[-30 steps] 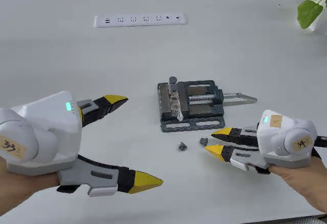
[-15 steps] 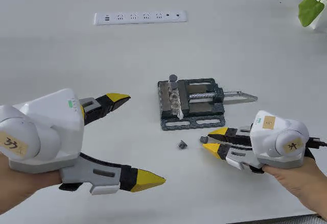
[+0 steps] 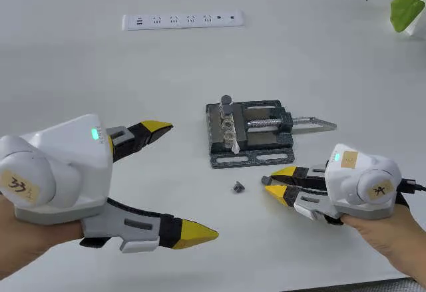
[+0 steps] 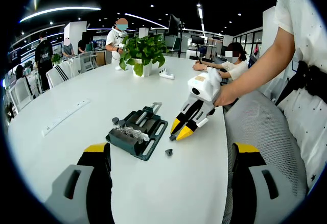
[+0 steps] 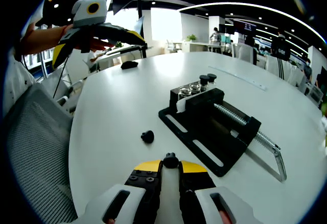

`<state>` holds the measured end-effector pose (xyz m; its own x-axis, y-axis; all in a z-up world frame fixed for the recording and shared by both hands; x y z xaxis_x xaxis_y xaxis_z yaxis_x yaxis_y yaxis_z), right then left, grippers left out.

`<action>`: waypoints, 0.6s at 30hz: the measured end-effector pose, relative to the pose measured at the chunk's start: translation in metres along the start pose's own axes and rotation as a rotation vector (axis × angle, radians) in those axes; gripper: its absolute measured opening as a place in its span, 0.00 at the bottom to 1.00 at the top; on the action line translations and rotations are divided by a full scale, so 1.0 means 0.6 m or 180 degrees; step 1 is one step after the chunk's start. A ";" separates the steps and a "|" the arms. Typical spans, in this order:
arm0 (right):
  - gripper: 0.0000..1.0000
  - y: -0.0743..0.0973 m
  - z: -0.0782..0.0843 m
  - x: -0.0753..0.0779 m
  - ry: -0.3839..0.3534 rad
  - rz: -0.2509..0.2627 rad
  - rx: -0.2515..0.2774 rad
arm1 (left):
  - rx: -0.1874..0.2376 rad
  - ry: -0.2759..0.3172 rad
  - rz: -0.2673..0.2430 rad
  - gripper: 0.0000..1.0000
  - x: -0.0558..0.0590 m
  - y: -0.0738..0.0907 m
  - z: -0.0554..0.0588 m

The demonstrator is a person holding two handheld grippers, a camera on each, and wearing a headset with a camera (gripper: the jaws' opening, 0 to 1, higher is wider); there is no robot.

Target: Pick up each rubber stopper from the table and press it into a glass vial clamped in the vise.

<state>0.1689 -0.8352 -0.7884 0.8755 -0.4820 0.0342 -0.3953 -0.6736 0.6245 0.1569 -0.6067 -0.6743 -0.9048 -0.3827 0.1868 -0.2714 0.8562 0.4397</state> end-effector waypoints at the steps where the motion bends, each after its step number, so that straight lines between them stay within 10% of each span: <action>1: 0.08 0.000 -0.001 0.000 -0.0002 0.0004 -0.0001 | 0.0000 0.0000 0.0002 0.99 0.000 0.000 0.000; 18: 0.08 0.012 -0.005 0.007 0.0034 -0.0030 0.0034 | 0.0004 -0.0020 0.0036 0.98 0.002 -0.004 0.000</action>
<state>0.1706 -0.8405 -0.7810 0.8821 -0.4696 0.0369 -0.3899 -0.6840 0.6166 0.1567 -0.6095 -0.6751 -0.9098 -0.3709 0.1864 -0.2615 0.8609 0.4364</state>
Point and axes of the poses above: the centre of the closed fingertips' face, and the gripper's own axes: y roughly backward along the fingers, x roughly to its right, z roughly out of its underside, the point moved 8 cm from there along y, roughly backward along the fingers, and after that the axes turned 6 degrees about y, right-handed, at the moved point
